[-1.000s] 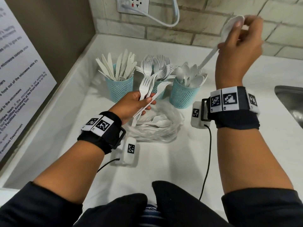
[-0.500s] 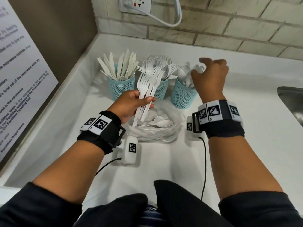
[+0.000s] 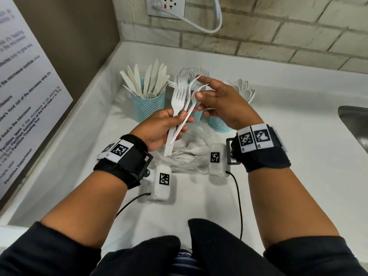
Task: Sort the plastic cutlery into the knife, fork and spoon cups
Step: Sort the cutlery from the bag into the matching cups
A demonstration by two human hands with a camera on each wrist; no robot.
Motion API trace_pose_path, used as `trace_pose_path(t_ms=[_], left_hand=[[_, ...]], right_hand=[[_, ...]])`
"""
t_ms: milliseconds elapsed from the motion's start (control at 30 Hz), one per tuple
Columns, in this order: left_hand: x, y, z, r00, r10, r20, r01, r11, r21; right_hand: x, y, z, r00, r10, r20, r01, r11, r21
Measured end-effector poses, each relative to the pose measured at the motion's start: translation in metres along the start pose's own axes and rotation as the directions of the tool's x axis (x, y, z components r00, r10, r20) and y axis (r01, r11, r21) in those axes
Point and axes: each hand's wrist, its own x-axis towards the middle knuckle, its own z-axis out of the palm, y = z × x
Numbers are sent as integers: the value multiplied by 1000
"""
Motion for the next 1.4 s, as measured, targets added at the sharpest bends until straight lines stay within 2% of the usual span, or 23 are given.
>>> trace_pose_path(t_ms=[333, 567, 700, 833, 967, 1100, 1267, 1333, 1400], left_hand=[[-1, 2, 2, 995, -61, 82, 64, 998, -24], [0, 1, 5, 996, -54, 72, 53, 999, 5], [-1, 2, 7, 999, -33, 42, 29, 995, 91], [-2, 3, 8, 998, -41, 45, 37, 995, 90], [-1, 0, 8, 998, -49, 37, 46, 995, 88], [0, -2, 12, 995, -54, 82, 42, 988, 149], [2, -6, 17, 996, -45, 80, 36, 993, 113], [3, -6, 16, 995, -48, 87, 38, 993, 116], [2, -6, 13, 995, -59, 86, 46, 988, 147]], right_hand=[[4, 10, 7, 994, -51, -97, 44, 997, -65], [6, 10, 12, 983, -112, -145, 108, 993, -38], [8, 12, 14, 980, -118, -158, 89, 980, -181], [6, 12, 15, 982, -134, -133, 93, 957, -275], [6, 13, 19, 987, -126, -101, 100, 968, -232], [7, 15, 26, 990, -85, -109, 60, 975, -216], [8, 18, 31, 999, -28, -45, 31, 996, 86], [9, 18, 31, 995, -46, -86, 59, 988, 146], [12, 18, 26, 977, -82, -197, 131, 959, 250]])
